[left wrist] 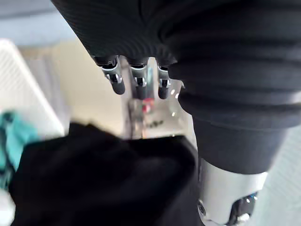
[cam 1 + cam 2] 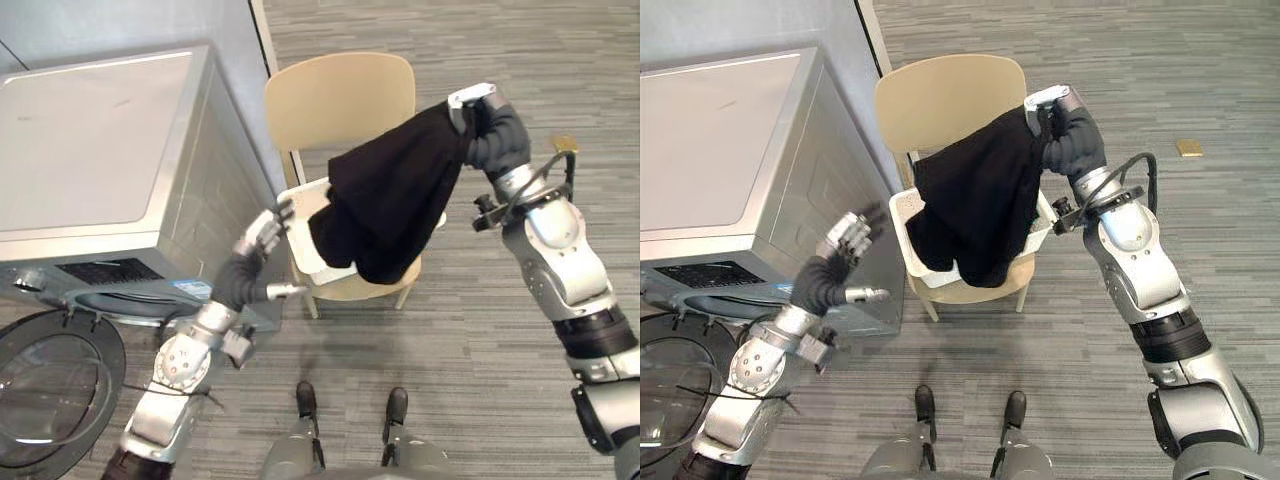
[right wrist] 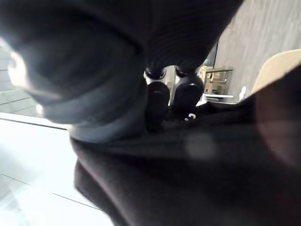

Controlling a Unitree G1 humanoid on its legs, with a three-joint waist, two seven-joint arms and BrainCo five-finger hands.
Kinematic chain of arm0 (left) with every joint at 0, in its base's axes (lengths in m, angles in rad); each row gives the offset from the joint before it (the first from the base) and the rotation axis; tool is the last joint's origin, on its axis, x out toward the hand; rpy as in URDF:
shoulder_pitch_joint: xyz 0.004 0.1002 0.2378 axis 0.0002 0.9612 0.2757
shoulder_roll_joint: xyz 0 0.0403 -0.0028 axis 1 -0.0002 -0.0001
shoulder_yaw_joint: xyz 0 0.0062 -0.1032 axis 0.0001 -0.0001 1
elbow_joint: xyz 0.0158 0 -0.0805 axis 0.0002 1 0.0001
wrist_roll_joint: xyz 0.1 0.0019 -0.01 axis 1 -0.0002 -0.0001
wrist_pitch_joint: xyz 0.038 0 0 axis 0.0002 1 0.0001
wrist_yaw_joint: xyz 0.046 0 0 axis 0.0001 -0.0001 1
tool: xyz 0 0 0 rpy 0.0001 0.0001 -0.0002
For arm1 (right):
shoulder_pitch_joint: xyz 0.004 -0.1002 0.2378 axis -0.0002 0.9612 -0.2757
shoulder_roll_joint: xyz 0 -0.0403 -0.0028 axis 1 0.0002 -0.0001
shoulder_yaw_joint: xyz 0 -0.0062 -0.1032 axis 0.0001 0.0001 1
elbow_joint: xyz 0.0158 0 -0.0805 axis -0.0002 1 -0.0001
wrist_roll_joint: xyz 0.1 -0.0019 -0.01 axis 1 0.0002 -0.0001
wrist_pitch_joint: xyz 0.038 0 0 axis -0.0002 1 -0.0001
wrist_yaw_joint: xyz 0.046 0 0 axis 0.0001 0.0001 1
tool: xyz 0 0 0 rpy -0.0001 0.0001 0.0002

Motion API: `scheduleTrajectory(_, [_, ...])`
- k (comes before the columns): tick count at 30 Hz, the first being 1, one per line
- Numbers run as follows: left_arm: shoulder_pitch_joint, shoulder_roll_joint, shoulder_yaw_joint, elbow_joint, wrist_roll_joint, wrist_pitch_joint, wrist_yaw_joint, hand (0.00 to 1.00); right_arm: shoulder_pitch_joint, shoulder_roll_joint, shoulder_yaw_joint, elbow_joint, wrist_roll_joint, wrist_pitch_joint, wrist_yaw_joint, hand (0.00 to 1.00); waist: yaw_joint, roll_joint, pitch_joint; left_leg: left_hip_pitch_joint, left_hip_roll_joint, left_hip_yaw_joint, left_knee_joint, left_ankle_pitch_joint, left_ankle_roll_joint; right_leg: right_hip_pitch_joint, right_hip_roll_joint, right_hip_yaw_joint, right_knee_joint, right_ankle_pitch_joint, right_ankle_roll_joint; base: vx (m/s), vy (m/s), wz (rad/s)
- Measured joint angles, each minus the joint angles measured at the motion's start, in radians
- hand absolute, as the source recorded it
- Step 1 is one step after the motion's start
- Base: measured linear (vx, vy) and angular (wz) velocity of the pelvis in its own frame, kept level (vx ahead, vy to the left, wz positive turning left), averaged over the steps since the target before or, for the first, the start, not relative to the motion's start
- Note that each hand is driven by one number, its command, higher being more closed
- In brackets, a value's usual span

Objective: Pick up the laundry basket with both hands and put the clothes into the washing machine.

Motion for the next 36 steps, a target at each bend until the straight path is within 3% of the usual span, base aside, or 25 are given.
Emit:
scheduleTrajectory(5, [-0.168,-0.164,0.104,0.079,0.363,0.023,0.175,0.00,-0.001,0.037,-0.036,-0.062,-0.001,-0.010,0.007,1.00,-0.005,-0.022,-0.013,-0.030,0.002,0.007,0.000,0.001,0.001,-0.037,0.003,0.011,0.000,0.014,-0.014,0.03,0.010,-0.07])
scheduleTrajectory(8, [-0.174,-0.223,0.113,0.079,0.466,0.052,0.238,0.00,-0.008,0.061,-0.035,-0.063,0.000,-0.007,0.007,1.00,-0.005,-0.022,-0.013,-0.029,0.002,0.009,0.000,0.001,0.001,-0.041,0.003,0.024,0.001,0.017,-0.014,0.06,0.020,-0.11])
scheduleTrajectory(10, [-0.173,-0.237,0.113,0.079,0.488,0.060,0.243,0.00,-0.038,0.062,-0.024,-0.059,0.001,-0.003,0.007,1.00,-0.003,-0.022,-0.013,-0.032,0.004,0.013,0.000,0.001,0.001,-0.052,0.004,0.029,0.008,0.017,-0.014,0.05,0.019,-0.13])
scheduleTrajectory(14, [-0.178,-0.261,0.089,0.120,0.481,0.065,0.231,0.00,-0.181,0.062,0.052,-0.033,0.028,0.015,0.005,1.00,-0.010,-0.022,-0.012,-0.035,0.005,0.023,0.000,0.001,0.001,-0.072,0.004,0.051,0.022,0.017,-0.014,0.01,0.023,-0.14])
scheduleTrajectory(18, [-0.235,-0.250,0.044,0.215,0.374,0.083,0.156,0.00,-0.315,0.062,0.143,-0.015,0.045,0.029,0.008,1.00,-0.012,-0.024,-0.009,-0.058,0.003,0.037,0.000,0.002,0.002,-0.114,0.000,0.062,0.043,0.016,-0.012,-0.03,0.028,-0.11])
scheduleTrajectory(22, [-0.348,-0.121,-0.010,0.293,0.169,0.084,0.077,0.00,-0.380,0.062,0.191,0.020,0.081,0.032,0.008,1.00,-0.006,-0.026,0.011,-0.077,0.002,0.044,0.000,0.002,0.003,-0.138,-0.001,0.071,0.046,0.018,-0.006,-0.03,0.017,-0.05])
scheduleTrajectory(26, [-0.453,-0.027,-0.027,0.325,0.074,0.084,0.056,0.00,-0.401,0.062,0.198,0.020,0.102,0.033,0.008,1.00,-0.004,-0.025,0.031,-0.098,0.001,0.064,0.000,0.012,0.012,-0.165,-0.003,0.079,0.048,0.023,-0.007,-0.01,0.005,-0.06])
scheduleTrajectory(31, [-0.556,-0.001,-0.063,0.395,0.095,0.086,0.071,0.00,-0.420,0.066,0.216,0.021,0.108,0.032,0.007,1.00,-0.008,-0.025,0.055,-0.100,0.001,0.059,0.000,0.017,0.005,-0.172,-0.003,0.082,0.054,0.035,-0.020,0.06,0.001,-0.05])
scheduleTrajectory(36, [-0.617,-0.011,-0.066,0.428,0.140,0.092,0.124,0.00,-0.420,0.090,0.216,0.021,0.109,0.031,0.003,1.00,-0.033,-0.024,0.078,-0.099,0.001,0.034,0.000,0.022,-0.001,-0.172,-0.003,0.078,0.061,0.034,-0.020,0.02,-0.002,0.01])
